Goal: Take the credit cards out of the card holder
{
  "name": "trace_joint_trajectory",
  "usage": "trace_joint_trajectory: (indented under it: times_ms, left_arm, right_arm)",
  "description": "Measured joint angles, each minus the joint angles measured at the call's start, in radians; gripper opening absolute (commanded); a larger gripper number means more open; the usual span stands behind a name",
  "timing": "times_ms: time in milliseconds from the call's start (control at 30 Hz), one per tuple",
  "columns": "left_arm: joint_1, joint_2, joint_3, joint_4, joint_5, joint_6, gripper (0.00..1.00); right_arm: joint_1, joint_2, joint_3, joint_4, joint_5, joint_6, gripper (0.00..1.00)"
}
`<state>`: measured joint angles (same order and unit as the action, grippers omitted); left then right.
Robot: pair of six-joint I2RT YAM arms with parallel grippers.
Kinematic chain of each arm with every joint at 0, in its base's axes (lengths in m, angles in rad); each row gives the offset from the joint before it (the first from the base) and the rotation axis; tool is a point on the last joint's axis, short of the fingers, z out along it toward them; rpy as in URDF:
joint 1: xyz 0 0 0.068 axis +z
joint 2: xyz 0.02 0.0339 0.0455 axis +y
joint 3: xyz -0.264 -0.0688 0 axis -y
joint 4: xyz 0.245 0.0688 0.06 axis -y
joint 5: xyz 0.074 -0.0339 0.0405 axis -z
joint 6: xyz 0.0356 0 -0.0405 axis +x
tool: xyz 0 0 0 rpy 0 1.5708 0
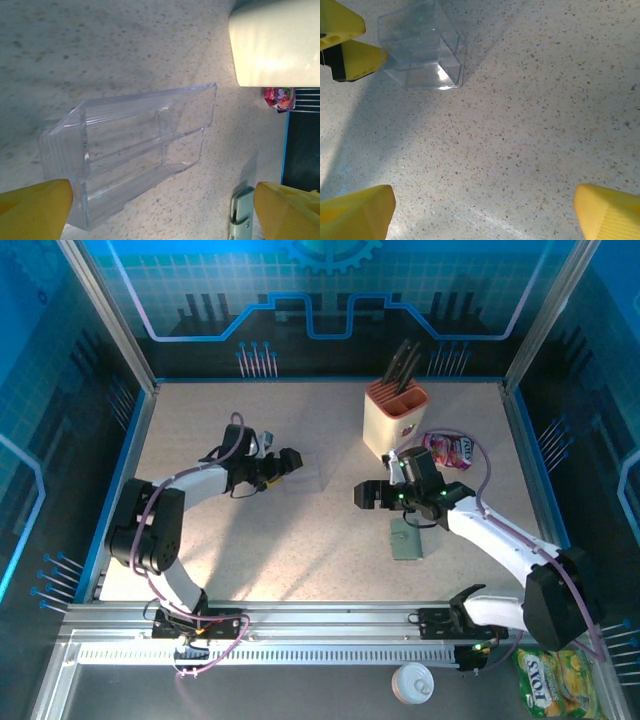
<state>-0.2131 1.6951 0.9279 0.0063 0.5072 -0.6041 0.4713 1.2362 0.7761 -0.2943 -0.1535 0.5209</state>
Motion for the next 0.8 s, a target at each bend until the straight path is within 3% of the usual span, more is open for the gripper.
trace_joint_trajectory:
  times_ms: [800]
  left_arm:
    - [-0.085, 0.186, 0.224, 0.000, 0.041, 0.000, 0.93]
  right_arm:
    - [0.000, -0.098, -0.032, -0.066, 0.052, 0.015, 0.94]
